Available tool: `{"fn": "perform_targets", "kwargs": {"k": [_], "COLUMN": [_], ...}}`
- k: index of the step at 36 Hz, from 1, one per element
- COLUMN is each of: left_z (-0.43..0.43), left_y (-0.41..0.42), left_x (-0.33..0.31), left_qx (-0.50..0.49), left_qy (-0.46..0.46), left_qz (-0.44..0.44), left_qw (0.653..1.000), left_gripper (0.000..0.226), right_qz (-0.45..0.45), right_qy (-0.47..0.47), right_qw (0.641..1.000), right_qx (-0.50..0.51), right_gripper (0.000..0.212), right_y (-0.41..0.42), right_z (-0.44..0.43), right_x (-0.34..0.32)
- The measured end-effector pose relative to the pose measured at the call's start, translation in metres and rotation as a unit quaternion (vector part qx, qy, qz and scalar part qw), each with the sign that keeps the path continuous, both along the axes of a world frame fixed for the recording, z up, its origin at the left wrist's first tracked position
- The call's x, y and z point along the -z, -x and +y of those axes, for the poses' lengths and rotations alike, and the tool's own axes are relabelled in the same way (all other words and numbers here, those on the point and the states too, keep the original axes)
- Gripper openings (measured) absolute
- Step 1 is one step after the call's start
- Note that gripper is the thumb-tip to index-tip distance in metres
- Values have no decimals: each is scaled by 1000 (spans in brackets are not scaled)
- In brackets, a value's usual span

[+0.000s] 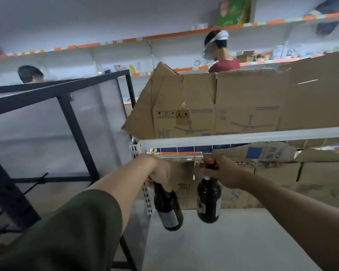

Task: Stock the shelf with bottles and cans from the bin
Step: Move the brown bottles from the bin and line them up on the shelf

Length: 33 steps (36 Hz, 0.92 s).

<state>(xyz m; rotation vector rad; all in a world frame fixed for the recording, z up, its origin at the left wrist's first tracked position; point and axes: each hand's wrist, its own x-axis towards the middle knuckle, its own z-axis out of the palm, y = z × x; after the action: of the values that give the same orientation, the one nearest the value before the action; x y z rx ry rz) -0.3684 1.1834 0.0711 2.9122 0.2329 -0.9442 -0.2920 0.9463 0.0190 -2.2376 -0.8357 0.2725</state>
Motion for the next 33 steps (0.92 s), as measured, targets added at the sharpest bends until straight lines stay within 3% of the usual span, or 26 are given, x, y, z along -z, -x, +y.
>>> {"fn": "perform_targets", "kwargs": {"k": [4, 12, 18, 33], "left_z": [-4, -3, -6, -4], "left_y": [-5, -14, -17, -21], "left_x": [3, 23, 30, 58], "left_qx": [52, 112, 148, 147], "left_qy": [-14, -38, -56, -56], "left_qz": [-29, -64, -69, -81], "left_qw": [998, 991, 985, 984], "left_gripper": [29, 27, 31, 36], "right_qz": [-12, -12, -22, -61], "right_qy": [6, 83, 127, 181], "right_qw": [1000, 996, 991, 979], "right_qx": [-19, -42, -38, -70], "right_gripper": [15, 20, 43, 41], "right_y": [-1, -3, -6, -7], "right_z": [2, 8, 10, 26], "right_x": [3, 10, 18, 26]}}
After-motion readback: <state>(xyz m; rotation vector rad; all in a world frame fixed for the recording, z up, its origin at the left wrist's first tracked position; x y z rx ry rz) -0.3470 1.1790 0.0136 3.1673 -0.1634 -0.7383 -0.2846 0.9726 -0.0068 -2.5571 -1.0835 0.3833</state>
